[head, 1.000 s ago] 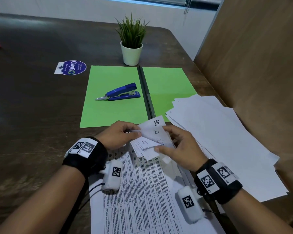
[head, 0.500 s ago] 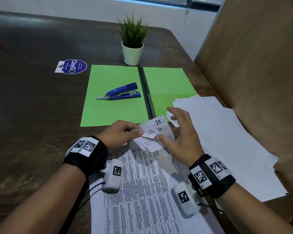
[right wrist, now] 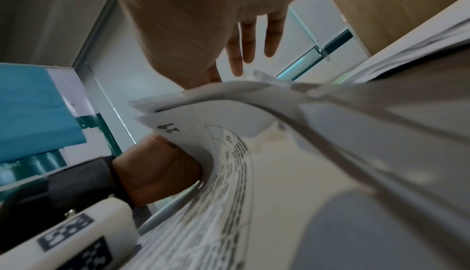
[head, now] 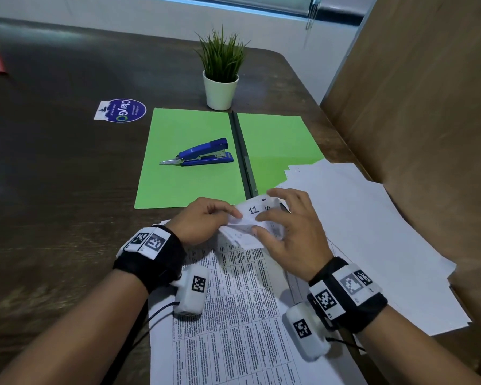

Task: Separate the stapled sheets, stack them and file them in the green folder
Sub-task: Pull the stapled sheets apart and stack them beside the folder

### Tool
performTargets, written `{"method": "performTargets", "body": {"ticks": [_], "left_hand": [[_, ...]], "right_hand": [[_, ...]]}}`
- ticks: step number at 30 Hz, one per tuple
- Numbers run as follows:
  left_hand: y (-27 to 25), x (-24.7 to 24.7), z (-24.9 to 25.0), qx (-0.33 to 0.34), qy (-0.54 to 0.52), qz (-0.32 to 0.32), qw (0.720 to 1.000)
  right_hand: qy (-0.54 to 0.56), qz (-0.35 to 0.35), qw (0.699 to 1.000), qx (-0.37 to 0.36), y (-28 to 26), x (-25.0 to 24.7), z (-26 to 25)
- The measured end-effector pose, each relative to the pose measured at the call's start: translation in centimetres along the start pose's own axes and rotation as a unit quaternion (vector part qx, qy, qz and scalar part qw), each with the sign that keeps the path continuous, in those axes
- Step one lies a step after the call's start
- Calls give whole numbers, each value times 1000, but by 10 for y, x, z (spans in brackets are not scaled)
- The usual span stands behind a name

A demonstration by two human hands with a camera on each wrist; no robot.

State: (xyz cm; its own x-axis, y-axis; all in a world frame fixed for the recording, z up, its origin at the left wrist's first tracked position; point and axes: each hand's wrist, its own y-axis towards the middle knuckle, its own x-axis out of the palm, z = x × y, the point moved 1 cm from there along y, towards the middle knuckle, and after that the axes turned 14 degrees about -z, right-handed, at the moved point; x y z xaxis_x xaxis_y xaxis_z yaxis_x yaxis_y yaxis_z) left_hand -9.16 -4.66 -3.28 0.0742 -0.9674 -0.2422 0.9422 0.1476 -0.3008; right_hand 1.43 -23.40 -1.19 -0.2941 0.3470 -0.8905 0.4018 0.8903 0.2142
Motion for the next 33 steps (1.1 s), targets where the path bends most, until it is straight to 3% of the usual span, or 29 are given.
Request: {"method": "performTargets", "body": {"ticks": [3,8,11,18,24,30,33], "left_hand": [[-5,-1,6,-19,-24,-9,999],[-13,3,13,-28,-22,-26,999],[-13,2,14,-34,-1,-17,999],[-14,1,12,-51,-14,-28,998],[-11,-2,5,-36,3,-48,998],[-9,-1,6,-16,23,-44,999],[-9,-2,4,-7,24,-44,999]], "right_hand": [[-12,36,999,2,-2,-3,-3],[134,-46,990,-17,-10,-2,-10],[155,-82,984,-7,-14,-2,-5],[254,-59,961,87,-10,5,11],[258,0,954,151,0,12,17],[249,31,959,130,1,9,8],[231,8,967,107,-2,8,4]]}}
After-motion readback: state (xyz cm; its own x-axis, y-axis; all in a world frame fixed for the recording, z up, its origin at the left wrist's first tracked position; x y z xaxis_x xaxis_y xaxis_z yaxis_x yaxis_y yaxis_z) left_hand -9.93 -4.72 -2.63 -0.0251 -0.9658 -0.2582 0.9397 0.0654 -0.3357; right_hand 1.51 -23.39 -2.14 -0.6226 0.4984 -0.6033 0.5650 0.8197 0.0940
